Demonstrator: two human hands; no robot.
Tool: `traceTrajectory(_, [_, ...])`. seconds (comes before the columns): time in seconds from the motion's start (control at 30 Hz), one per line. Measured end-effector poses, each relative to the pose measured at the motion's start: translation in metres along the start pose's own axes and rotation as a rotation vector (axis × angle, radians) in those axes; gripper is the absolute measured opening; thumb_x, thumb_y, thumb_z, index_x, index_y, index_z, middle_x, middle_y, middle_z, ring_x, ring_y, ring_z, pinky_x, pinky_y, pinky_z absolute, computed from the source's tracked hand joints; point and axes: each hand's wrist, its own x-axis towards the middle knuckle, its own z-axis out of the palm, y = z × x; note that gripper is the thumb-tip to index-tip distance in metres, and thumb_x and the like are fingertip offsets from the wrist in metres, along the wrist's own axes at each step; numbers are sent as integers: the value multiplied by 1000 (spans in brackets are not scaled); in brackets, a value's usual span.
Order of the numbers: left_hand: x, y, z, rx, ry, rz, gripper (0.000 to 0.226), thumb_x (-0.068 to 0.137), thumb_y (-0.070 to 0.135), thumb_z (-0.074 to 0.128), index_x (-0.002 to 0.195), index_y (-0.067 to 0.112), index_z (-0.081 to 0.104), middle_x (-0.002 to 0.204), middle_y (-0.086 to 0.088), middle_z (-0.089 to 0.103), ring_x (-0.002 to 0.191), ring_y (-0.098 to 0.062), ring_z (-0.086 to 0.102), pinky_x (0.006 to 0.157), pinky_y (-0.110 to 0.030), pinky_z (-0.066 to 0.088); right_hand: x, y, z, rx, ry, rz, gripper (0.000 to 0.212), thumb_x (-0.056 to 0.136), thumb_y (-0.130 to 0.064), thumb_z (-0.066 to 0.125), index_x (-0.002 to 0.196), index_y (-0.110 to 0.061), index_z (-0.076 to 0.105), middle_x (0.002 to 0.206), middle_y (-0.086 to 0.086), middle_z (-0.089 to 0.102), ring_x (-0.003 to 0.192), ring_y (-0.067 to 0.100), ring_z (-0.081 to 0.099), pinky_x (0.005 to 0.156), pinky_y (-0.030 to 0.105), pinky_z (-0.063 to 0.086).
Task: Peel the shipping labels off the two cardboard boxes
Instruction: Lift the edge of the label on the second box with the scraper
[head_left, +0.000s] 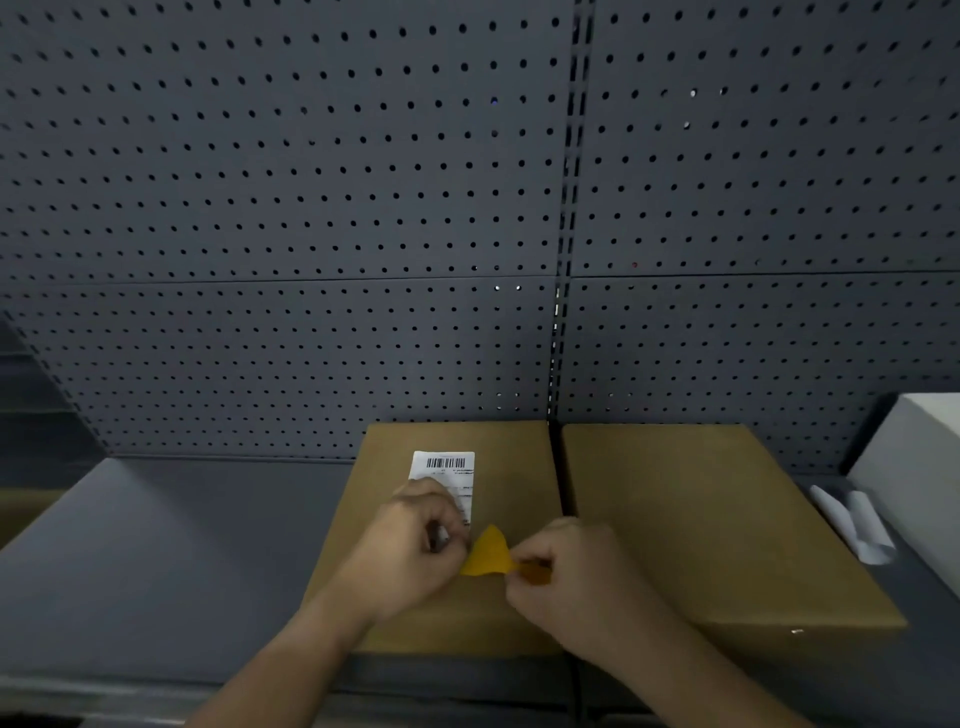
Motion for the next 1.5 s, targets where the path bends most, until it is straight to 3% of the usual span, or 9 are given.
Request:
traceTrajectory(0.1, [0, 1, -2, -10, -12, -26, 14, 76, 4, 75, 70, 16, 69, 86, 8, 64, 84, -10, 60, 68, -14, 47, 2, -6, 7, 22, 38, 13, 19, 80, -34, 65, 83, -21, 78, 82, -7, 65, 74, 10, 62, 64, 25, 55])
traceTrajectory(0.23, [0, 5, -3, -37, 14, -61, 14, 74, 4, 75, 69, 15, 69, 83, 7, 65, 82, -10, 62, 67, -15, 47, 1, -4, 5, 65, 75, 68, 17, 73, -32, 70, 83, -22, 79, 76, -4, 71, 76, 7, 65, 57, 17, 49])
traceTrajectory(0.37, [1, 5, -5, -52, 11, -88, 15, 74, 3, 74, 69, 15, 69, 83, 4, 66, 80, -12, 63, 69, -22, 51, 3, -12, 11, 78, 65, 79, 17, 75, -29, 69, 80, -16, 76, 74, 3, 71, 71, 15, 65, 61, 29, 53])
traceTrajectory(0.63, [3, 0, -6, -56, 2, -78, 12, 76, 4, 75, 71, 13, 69, 83, 5, 64, 80, -11, 61, 68, -17, 49, 0, -26, 9, 89, 60, 141, 12, 79, -27, 72, 84, -18, 77, 77, -2, 73, 74, 10, 67, 64, 24, 57])
traceTrajectory(0.8, [4, -2, -7, -41, -5, -64, 11, 78, 6, 75, 73, 14, 68, 84, 7, 63, 81, -9, 59, 68, -11, 46, -2, -33, 7, 64, 3, 189, 7, 85, -32, 73, 88, -25, 75, 77, -6, 70, 72, 4, 65, 55, 11, 46])
traceTrajectory(1.03, [5, -5, -7, -29, 2, -58, 10, 83, 11, 73, 76, 16, 68, 86, 6, 61, 80, -8, 59, 69, -17, 51, 2, -39, 10, 32, -10, 265, 9, 83, -34, 73, 86, -26, 74, 80, -6, 70, 75, 6, 65, 62, 23, 55])
traceTrajectory(1.23, [3, -4, -8, -37, 10, -69, 11, 86, 16, 72, 79, 20, 66, 89, 8, 60, 82, -6, 58, 73, -14, 50, 3, -41, 9, 52, -28, 279, 8, 84, -35, 73, 86, -28, 74, 80, -6, 71, 75, 6, 66, 61, 17, 53])
traceTrajectory(1.33, [3, -5, -8, -33, 15, -73, 9, 87, 15, 70, 80, 19, 66, 89, 7, 60, 82, -7, 57, 71, -14, 49, 4, -45, 9, 34, -3, 281, 11, 82, -34, 73, 83, -23, 75, 76, -4, 71, 75, 5, 65, 52, 19, 49])
traceTrajectory(1.5, [3, -5, -9, -49, 13, -83, 7, 89, 15, 69, 83, 14, 66, 89, 4, 61, 82, -7, 57, 70, -11, 48, 3, -44, 13, 69, 6, 314, 10, 80, -34, 73, 82, -24, 75, 77, -4, 71, 72, 8, 66, 57, 18, 51])
